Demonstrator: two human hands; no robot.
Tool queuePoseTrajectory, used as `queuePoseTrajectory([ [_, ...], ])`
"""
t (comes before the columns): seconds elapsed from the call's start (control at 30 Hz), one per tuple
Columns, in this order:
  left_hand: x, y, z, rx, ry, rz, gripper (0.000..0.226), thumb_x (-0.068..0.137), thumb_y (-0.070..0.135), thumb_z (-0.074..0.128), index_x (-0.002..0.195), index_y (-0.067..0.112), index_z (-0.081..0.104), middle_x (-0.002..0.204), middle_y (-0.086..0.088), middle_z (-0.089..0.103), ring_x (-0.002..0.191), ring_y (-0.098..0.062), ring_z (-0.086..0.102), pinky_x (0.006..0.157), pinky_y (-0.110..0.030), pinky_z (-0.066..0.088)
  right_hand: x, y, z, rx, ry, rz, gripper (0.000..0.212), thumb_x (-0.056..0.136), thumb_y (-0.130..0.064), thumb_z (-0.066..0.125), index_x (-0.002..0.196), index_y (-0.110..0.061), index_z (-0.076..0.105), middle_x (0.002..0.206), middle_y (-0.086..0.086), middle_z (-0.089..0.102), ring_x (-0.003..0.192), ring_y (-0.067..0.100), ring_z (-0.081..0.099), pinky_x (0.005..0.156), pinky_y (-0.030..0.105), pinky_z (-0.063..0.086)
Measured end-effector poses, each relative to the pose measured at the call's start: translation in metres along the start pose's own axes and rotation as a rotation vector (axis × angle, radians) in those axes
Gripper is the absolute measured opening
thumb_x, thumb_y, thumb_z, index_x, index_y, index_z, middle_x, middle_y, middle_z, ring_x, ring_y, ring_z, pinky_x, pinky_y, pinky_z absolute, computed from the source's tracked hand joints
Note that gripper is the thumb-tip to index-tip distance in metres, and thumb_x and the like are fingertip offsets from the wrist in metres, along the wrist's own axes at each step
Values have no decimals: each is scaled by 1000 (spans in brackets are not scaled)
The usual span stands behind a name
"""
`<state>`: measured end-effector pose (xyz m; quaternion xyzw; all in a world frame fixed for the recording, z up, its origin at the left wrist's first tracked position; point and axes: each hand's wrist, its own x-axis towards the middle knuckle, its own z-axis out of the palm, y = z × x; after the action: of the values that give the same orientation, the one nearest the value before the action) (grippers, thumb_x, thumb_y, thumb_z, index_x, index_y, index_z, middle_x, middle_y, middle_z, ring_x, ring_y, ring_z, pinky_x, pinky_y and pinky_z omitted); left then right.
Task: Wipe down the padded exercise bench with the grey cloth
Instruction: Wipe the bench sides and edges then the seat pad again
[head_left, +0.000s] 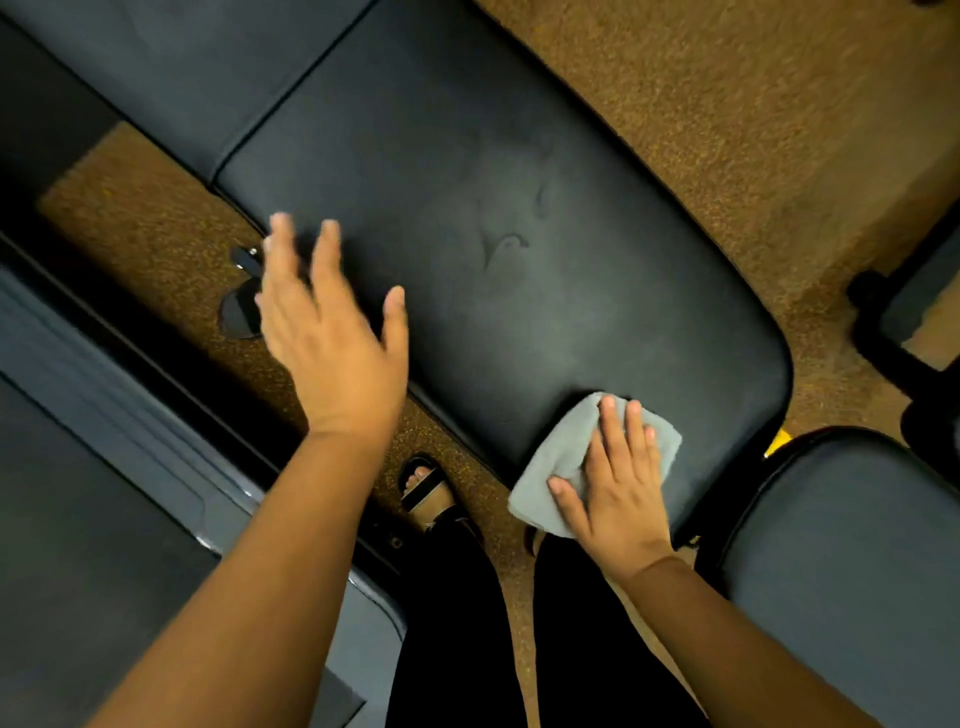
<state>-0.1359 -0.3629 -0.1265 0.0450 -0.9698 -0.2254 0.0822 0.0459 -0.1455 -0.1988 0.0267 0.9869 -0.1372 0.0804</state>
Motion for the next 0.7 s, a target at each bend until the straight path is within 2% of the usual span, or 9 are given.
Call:
queuePoseTrajectory([
  [0.1,-7,-20,-3,-332,-38,-281,96,85,54,66,152,9,16,159,-14,6,146,-27,18,118,-44,24,45,-35,-10,6,50,9,84,95,-64,33,150,-4,17,162,12,6,149,39,1,121,53,3],
  [0.17,-7,-25,-2,-559,-109,-402,102,82,51,70,154,13,8,159,-8,10,142,-20,28,115,-42,32,82,-67,-18,10,64,-49,90,92,-68,35,152,-6,13,162,10,3,149,39,0,121,53,1],
  [0.3,2,-26,-5,-649,-178,-406,93,83,40,73,152,12,19,152,-3,33,138,-7,36,112,-34,36,131,-112,-29,10,63,-108,93,92,-70,38,155,-7,11,164,13,5,150,37,-3,121,52,-1],
  [0.33,4,-29,-7,-676,-182,-414,87,84,37,73,151,11,24,149,0,38,134,0,39,109,-28,39,133,-114,-30,12,62,-117,92,92,-69,38,155,-8,10,164,13,5,150,37,-4,121,51,-2],
  [0.4,6,-30,-13,-741,-207,-464,71,89,27,69,147,12,30,140,4,45,116,12,50,94,-11,44,122,-106,-29,26,42,-147,89,94,-66,38,155,-7,9,164,10,1,150,35,-6,122,48,-4],
  [0.47,5,-31,-18,-761,-239,-503,64,92,22,66,146,16,33,136,1,50,106,8,57,84,-7,46,95,-86,-25,53,7,-93,87,96,-65,33,155,-5,10,163,4,-6,150,31,-10,122,47,-5],
  [0.53,5,-33,-19,-768,-259,-525,63,92,21,66,146,18,35,134,-1,52,103,3,60,85,-10,49,69,-60,-23,105,-7,71,90,95,-68,24,154,-2,12,162,2,-7,150,30,-11,122,50,0],
  [0.6,6,-33,-19,-744,-272,-537,65,91,24,66,148,22,34,135,-2,51,104,-2,61,88,-15,50,67,-39,-25,146,0,207,94,94,-70,19,153,2,12,162,9,-3,150,32,-9,121,53,4],
  [0.7,9,-28,-17,-699,-270,-555,63,93,22,64,147,24,32,140,-2,49,112,-11,60,96,-22,48,114,-33,-35,157,108,348,94,95,-68,19,152,6,12,161,23,6,149,42,0,120,54,6],
])
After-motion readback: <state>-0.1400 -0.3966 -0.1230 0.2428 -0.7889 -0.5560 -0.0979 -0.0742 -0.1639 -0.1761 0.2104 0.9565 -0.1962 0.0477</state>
